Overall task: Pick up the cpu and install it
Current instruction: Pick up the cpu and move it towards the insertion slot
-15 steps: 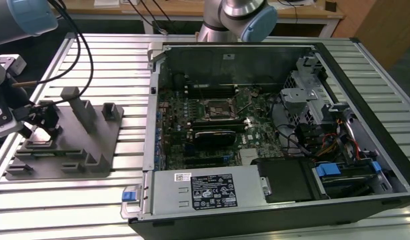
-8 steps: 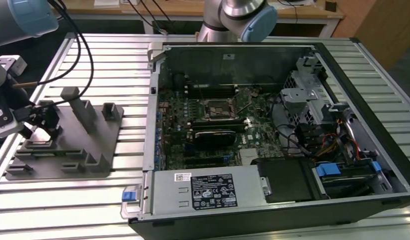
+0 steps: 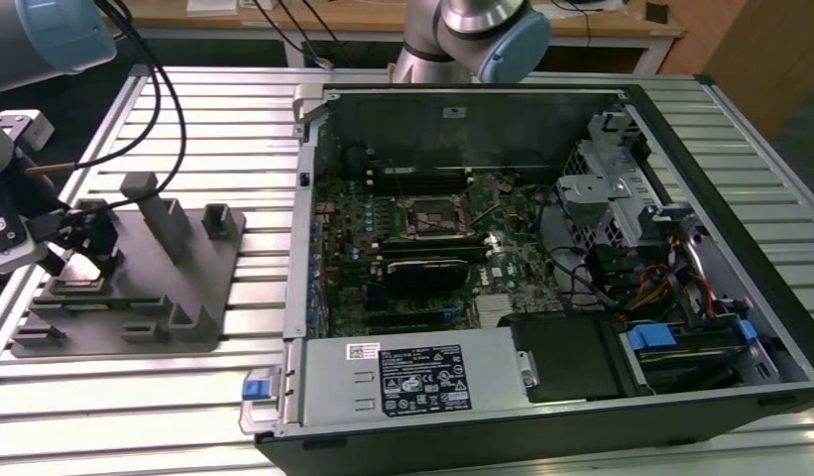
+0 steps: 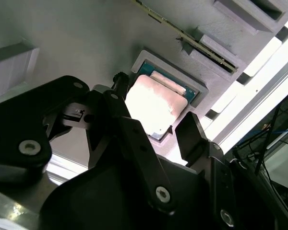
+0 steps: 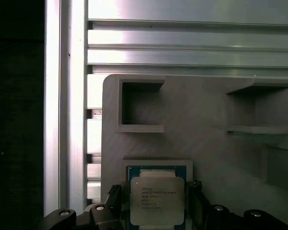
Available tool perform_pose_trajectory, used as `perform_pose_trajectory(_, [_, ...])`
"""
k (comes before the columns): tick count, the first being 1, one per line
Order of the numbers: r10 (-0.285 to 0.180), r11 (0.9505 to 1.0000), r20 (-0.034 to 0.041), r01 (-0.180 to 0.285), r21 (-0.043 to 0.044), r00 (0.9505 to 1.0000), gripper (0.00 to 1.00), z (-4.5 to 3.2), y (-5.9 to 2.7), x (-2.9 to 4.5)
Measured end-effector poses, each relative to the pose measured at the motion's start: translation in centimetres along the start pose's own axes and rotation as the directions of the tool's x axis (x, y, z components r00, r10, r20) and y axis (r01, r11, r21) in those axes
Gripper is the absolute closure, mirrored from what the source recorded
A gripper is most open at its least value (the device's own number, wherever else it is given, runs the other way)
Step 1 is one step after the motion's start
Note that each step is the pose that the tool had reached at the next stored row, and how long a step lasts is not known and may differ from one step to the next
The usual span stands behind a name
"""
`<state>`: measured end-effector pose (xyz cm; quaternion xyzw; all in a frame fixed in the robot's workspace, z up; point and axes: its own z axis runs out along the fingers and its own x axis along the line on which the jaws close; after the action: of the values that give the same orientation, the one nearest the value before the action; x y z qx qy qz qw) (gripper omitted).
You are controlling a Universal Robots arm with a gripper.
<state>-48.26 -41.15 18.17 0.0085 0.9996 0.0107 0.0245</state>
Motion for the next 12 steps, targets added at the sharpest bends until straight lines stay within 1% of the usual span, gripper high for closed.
perform_pose_trajectory(8, [0.000,1.0000,-0.0003,0.000,0.0002,1.0000,0.34,0.03,-0.03,0.00])
perform_pose_trajectory(9, [0.000,1.0000,-0.0003,0.000,0.0002,1.0000,0.35,0.03,-0.03,0.00])
perform_pose_trajectory(10, [0.000,1.0000,-0.0003,0.000,0.0002,1.0000,0.42,0.03,-0.03,0.00])
perform_pose_trajectory(11, [0.000,1.0000,-0.0004,0.000,0.0002,1.0000,0.42,0.03,-0.03,0.00])
perform_pose_trajectory(12, [0.000,1.0000,-0.0003,0.000,0.0002,1.0000,0.45,0.03,-0.03,0.00])
